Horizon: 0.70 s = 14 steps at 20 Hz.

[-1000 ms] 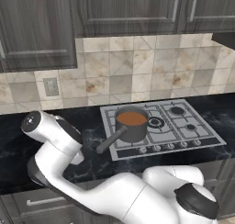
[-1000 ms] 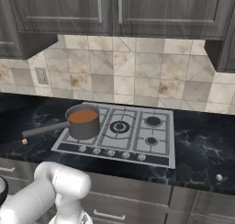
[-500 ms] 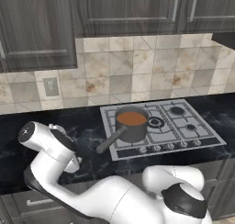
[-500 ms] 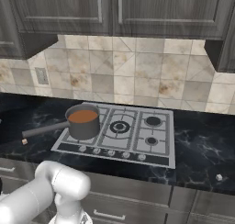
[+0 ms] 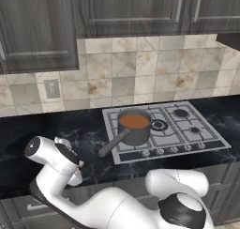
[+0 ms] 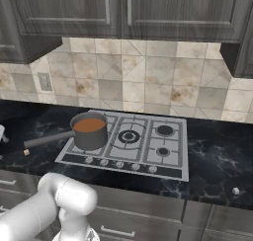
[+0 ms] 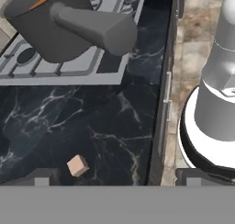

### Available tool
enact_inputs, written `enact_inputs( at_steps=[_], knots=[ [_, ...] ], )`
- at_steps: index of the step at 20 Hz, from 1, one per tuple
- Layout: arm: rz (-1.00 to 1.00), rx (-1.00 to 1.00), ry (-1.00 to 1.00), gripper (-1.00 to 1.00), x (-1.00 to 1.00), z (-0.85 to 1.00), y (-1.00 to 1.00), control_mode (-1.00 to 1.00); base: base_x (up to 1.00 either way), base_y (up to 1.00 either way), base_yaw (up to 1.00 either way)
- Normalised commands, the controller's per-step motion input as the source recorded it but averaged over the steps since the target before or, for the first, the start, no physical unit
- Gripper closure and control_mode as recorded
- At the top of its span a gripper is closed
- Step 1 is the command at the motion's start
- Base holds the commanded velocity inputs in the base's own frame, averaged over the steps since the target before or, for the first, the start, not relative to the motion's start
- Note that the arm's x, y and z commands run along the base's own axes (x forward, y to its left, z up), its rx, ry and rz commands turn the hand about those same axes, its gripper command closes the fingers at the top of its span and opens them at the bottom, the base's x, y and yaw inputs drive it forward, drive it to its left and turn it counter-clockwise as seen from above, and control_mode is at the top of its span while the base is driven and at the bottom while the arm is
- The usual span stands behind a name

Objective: Pick up the sugar cube(s) and place them in the saucepan with hot chocolate.

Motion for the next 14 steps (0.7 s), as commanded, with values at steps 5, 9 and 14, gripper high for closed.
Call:
enact_inputs(
  at_steps=[5, 9, 14],
  knots=[
    [0.00, 0.10, 0.06, -1.00, 0.22, -0.37, -0.19, -1.00, 0.00, 0.00, 0.00],
    [0.00, 0.12, 0.09, -1.00, 0.34, -0.31, -0.18, -1.00, 0.00, 0.00, 0.00],
    [0.00, 0.05, 0.04, -1.00, 0.42, -0.36, -0.08, -1.00, 0.00, 0.00, 0.00]
  ],
)
